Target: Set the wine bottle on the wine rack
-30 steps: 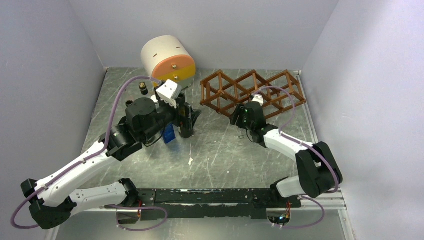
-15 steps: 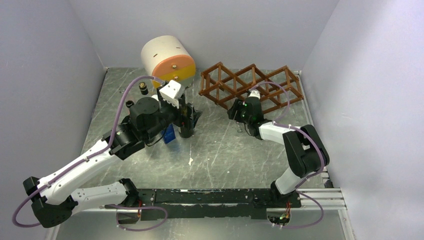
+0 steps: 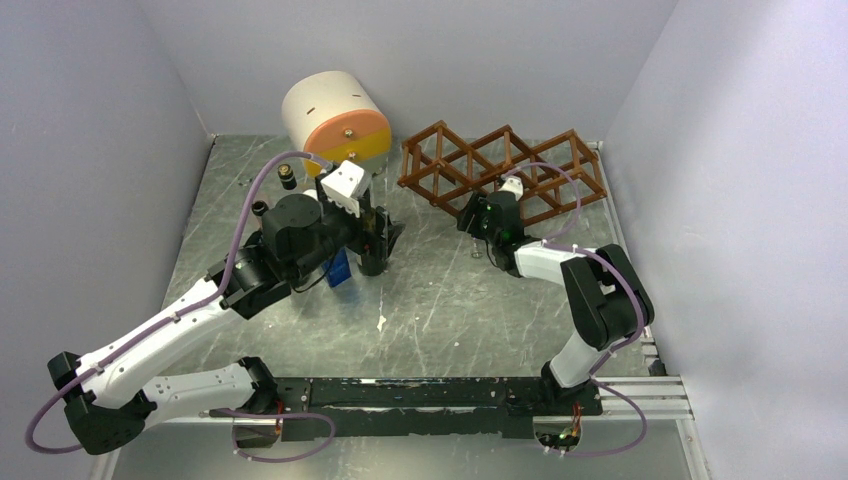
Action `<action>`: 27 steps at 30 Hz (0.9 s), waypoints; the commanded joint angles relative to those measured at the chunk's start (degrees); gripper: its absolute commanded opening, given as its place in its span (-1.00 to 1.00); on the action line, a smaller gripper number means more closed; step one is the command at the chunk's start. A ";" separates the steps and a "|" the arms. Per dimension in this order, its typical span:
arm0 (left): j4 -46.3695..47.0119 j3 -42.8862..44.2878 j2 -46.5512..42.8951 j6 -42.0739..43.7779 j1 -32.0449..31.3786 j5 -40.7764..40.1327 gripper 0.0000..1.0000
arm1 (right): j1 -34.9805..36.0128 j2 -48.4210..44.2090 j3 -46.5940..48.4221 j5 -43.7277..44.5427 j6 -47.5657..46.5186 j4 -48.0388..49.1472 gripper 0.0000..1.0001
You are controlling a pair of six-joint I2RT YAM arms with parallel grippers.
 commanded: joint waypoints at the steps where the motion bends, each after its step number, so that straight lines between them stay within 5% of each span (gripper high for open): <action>1: -0.06 1.20 0.45 0.53 0.30 -0.27 0.97 | 0.06 -1.89 -0.59 6.11 1.84 5.78 -0.78; 19: -0.63 0.75 -0.27 1.23 0.31 -0.39 0.97 | 0.13 3.21 1.95 6.30 0.44 4.43 -0.41; 27: -1.16 0.35 -0.79 0.94 0.31 -0.28 0.97 | 0.15 5.38 2.00 7.06 1.80 5.08 -0.08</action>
